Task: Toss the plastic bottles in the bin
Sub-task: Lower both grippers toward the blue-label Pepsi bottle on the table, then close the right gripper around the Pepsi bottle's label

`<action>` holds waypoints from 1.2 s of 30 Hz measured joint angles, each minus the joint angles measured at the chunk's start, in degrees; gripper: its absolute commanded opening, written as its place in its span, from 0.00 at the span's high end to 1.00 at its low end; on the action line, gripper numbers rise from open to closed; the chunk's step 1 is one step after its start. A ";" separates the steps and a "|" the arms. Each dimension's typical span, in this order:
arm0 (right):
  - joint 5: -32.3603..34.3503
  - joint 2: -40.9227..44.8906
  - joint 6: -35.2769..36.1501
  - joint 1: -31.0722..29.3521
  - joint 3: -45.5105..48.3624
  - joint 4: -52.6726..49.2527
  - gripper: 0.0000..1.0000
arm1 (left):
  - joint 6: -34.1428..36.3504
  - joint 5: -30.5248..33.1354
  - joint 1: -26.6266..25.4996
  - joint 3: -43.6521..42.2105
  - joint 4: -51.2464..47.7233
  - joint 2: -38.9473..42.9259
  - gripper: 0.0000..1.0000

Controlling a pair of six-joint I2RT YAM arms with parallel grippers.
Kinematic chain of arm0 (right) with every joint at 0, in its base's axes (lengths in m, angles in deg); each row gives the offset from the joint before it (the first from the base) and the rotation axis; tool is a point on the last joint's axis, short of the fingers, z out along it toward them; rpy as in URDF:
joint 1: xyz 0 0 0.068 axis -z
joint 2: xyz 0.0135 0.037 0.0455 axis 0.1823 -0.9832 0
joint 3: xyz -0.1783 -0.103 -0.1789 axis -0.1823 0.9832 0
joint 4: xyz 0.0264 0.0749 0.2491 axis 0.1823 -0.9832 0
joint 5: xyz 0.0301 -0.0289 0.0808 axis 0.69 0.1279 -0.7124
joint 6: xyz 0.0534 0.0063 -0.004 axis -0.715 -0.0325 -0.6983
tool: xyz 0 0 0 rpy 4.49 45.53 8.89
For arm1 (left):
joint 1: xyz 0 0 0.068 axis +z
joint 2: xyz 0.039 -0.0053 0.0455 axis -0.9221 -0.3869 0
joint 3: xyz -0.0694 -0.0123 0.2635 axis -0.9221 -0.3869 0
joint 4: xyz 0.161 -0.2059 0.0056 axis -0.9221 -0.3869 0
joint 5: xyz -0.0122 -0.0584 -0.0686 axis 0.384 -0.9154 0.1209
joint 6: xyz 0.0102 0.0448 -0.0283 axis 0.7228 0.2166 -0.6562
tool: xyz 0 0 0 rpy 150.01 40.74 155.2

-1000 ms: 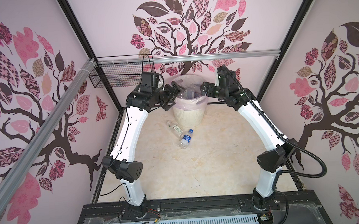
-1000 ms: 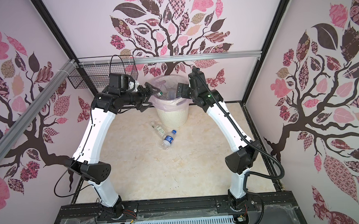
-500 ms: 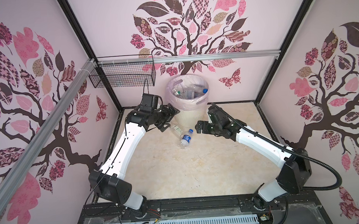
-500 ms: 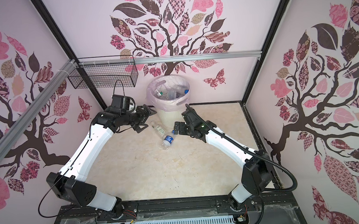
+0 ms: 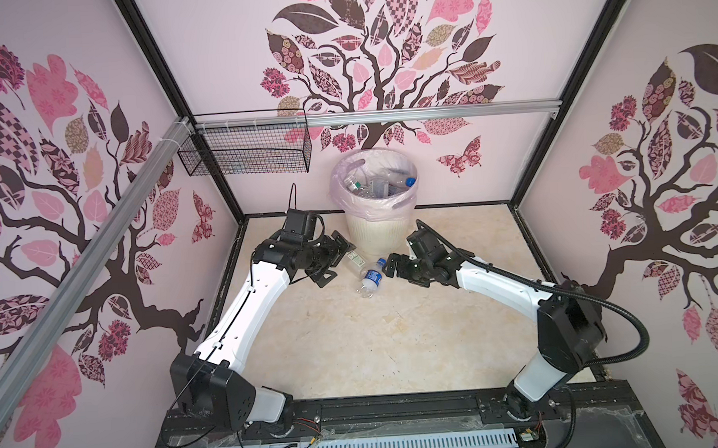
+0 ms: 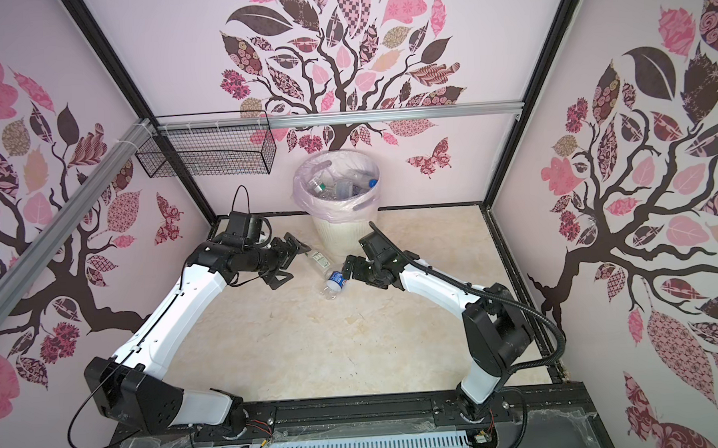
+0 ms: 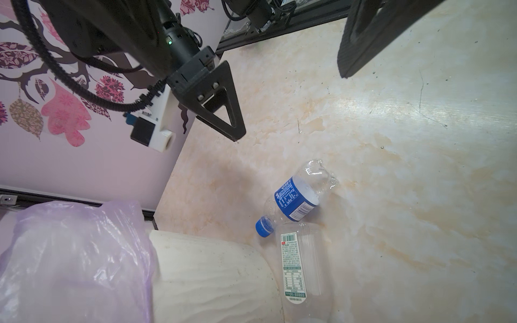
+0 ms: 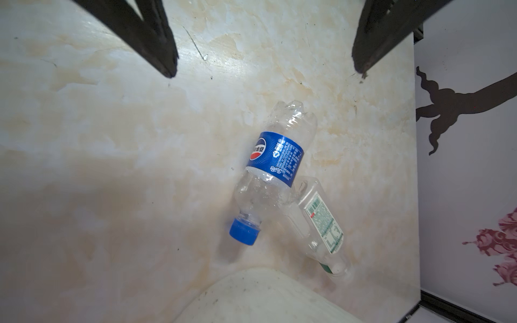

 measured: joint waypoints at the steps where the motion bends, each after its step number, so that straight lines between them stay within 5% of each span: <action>1: -0.17 -1.44 -0.20 -0.35 -0.59 -0.50 0.00 | -0.15 -0.28 0.04 -0.44 0.37 0.20 0.03; 17: -1.18 -19.47 -3.34 -5.20 -16.98 -6.78 0.12 | -3.06 -5.90 6.14 -8.57 4.46 6.38 0.03; 36: -0.17 -24.76 -5.55 -6.75 -19.45 -8.55 0.30 | -5.99 -7.54 2.64 -10.38 5.25 8.28 0.03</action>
